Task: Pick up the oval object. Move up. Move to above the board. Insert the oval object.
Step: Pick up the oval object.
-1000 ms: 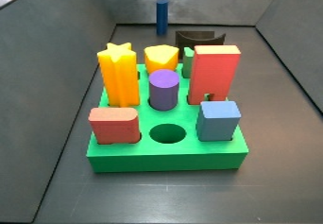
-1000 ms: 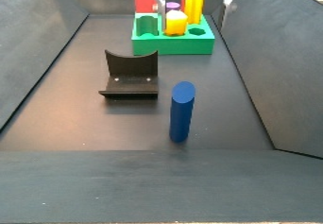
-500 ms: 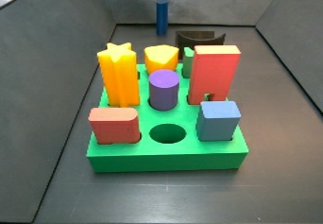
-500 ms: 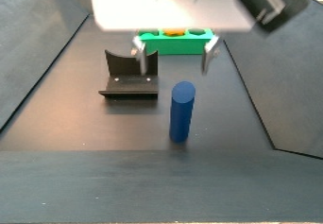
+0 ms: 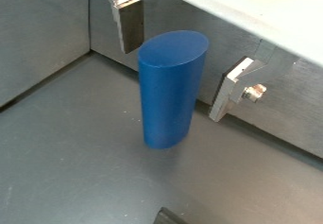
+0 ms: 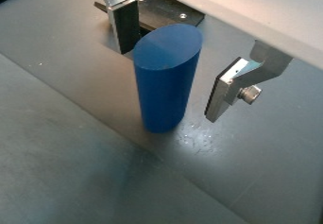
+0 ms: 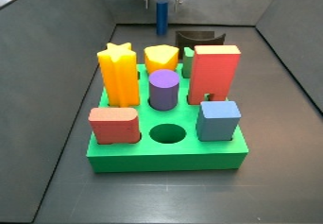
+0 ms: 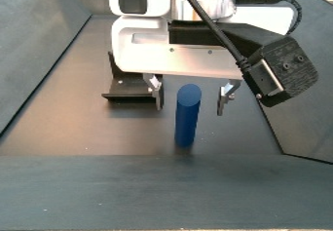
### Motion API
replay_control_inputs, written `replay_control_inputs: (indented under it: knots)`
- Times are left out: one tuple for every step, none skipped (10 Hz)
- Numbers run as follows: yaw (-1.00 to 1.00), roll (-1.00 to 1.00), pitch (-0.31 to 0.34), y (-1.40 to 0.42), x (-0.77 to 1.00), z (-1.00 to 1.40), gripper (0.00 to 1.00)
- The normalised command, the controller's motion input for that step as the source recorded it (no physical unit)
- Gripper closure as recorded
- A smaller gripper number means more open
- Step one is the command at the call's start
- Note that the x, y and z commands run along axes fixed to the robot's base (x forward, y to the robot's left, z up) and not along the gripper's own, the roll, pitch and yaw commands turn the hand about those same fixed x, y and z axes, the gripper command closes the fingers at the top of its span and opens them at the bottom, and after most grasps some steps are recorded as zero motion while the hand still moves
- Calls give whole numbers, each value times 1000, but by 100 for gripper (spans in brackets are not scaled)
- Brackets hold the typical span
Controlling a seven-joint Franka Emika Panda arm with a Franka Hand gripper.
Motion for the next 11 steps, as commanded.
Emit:
replay_control_inputs:
  knots:
    - [-14,-81,0,126,0,0,0]
    - [0,-9,0,0,0,0,0]
    - [0,0,0,0,0,0,0]
    - [0,0,0,0,0,0,100]
    - [0,0,0,0,0,0,100]
    - [0,0,0,0,0,0,100]
    - [0,0,0,0,0,0,100]
    - [0,0,0,0,0,0,100]
    - [0,0,0,0,0,0,100]
    - [0,0,0,0,0,0,100]
    - [0,0,0,0,0,0,100]
